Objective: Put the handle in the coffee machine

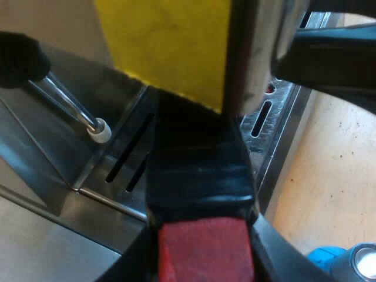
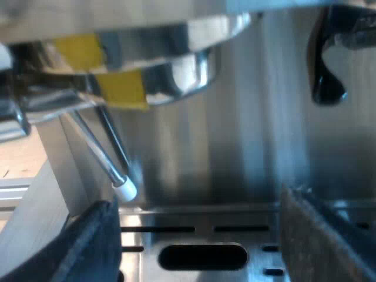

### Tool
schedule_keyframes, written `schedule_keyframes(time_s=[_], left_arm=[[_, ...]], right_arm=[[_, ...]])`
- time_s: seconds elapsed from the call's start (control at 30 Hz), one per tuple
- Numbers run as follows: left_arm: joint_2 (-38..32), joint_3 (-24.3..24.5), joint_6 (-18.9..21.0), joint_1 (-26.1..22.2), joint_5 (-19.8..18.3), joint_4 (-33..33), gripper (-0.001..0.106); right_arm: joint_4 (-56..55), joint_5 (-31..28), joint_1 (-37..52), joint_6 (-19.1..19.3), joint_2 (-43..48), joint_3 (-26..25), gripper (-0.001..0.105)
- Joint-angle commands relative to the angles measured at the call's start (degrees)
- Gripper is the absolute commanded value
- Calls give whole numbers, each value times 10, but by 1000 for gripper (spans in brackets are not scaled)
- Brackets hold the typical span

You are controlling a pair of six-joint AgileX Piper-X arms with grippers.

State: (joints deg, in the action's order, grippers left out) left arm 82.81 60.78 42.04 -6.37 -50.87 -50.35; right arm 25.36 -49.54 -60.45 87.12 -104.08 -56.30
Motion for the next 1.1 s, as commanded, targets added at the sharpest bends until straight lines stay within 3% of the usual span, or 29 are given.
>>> schedule_keyframes(time_s=[0.03, 0.07, 0.2, 0.33, 0.5, 0.83, 1.1], left_arm=[[-21, 11, -35, 3, -113, 0, 0], [-21, 11, -35, 3, -113, 0, 0], [-21, 11, -35, 3, -108, 0, 0], [-21, 11, -35, 3, -108, 0, 0], [-21, 11, -35, 3, -108, -3, 0], [-21, 11, -35, 3, -108, -8, 0], [-21, 11, -35, 3, -108, -14, 0]], right_arm=[[52, 37, 10, 55, -21, -2, 55], [101, 31, 12, 85, -39, -2, 55], [208, 32, 18, 138, -76, -2, 50], [286, 31, 24, 154, -105, -3, 38], [314, 17, 34, 183, -127, -25, 39], [323, -17, 43, 184, -167, -88, 39], [357, 3, 50, 186, -187, -106, 39]])
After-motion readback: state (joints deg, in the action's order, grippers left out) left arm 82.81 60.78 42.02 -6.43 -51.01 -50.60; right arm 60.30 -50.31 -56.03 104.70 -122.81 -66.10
